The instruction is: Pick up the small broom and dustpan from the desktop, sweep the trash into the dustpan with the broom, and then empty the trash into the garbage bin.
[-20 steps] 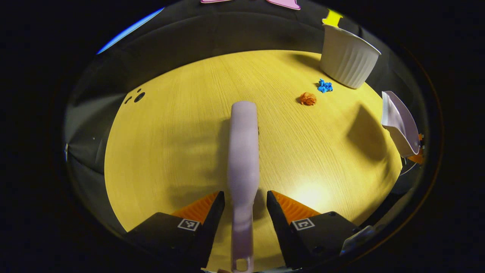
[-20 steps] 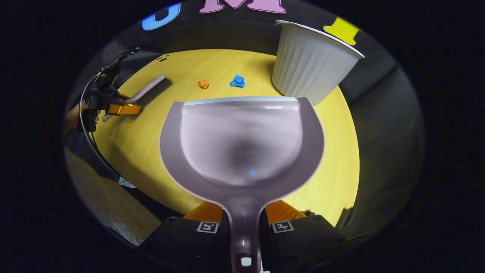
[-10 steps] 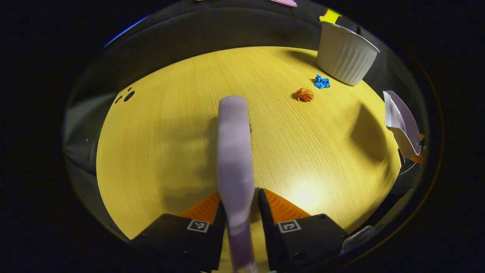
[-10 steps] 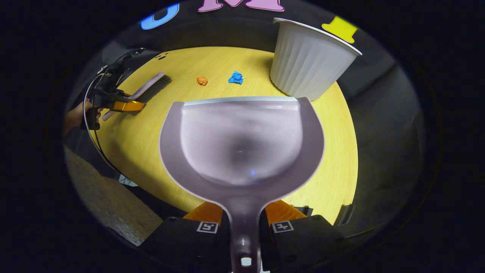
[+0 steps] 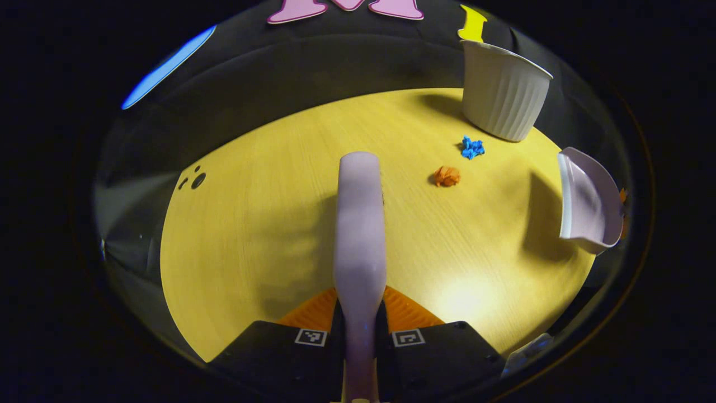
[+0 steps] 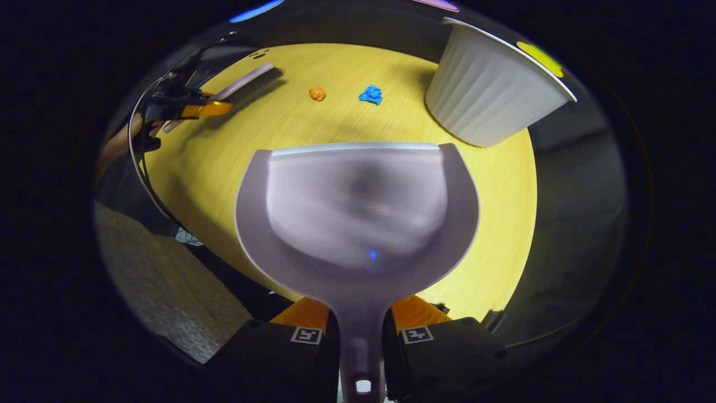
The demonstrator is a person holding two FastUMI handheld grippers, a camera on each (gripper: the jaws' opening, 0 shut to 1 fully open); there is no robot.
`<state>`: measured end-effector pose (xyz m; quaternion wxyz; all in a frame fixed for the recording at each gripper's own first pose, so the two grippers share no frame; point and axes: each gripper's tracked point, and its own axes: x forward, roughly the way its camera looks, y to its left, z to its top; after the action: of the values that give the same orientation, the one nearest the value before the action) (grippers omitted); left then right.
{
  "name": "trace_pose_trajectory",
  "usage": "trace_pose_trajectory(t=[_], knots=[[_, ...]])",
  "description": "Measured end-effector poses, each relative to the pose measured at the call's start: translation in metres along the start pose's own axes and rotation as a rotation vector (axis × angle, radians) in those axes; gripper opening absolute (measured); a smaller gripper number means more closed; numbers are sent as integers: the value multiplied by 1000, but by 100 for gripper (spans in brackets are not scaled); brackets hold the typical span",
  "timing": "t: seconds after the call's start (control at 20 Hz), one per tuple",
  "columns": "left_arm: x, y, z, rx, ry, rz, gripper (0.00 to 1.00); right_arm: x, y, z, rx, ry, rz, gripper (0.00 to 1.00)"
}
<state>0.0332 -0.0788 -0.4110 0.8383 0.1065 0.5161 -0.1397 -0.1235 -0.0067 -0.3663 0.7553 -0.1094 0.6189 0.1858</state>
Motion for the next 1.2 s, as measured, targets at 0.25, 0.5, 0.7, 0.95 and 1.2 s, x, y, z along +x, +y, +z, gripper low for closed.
trace_pose_trajectory(t=[0.25,0.5,0.7,0.95,1.2], knots=[[36,-25,40,89,13,-53,28,14,-5,4,-42,81,1,36],[61,-54,64,196,28,-83,28,24,-7,12,-38,88,10,31],[78,-73,84,272,24,-80,28,29,-13,12,-53,96,1,31],[84,-115,95,326,30,-146,28,34,-19,14,-69,86,17,36],[72,-150,97,368,62,-264,28,35,-26,13,-87,85,29,36]])
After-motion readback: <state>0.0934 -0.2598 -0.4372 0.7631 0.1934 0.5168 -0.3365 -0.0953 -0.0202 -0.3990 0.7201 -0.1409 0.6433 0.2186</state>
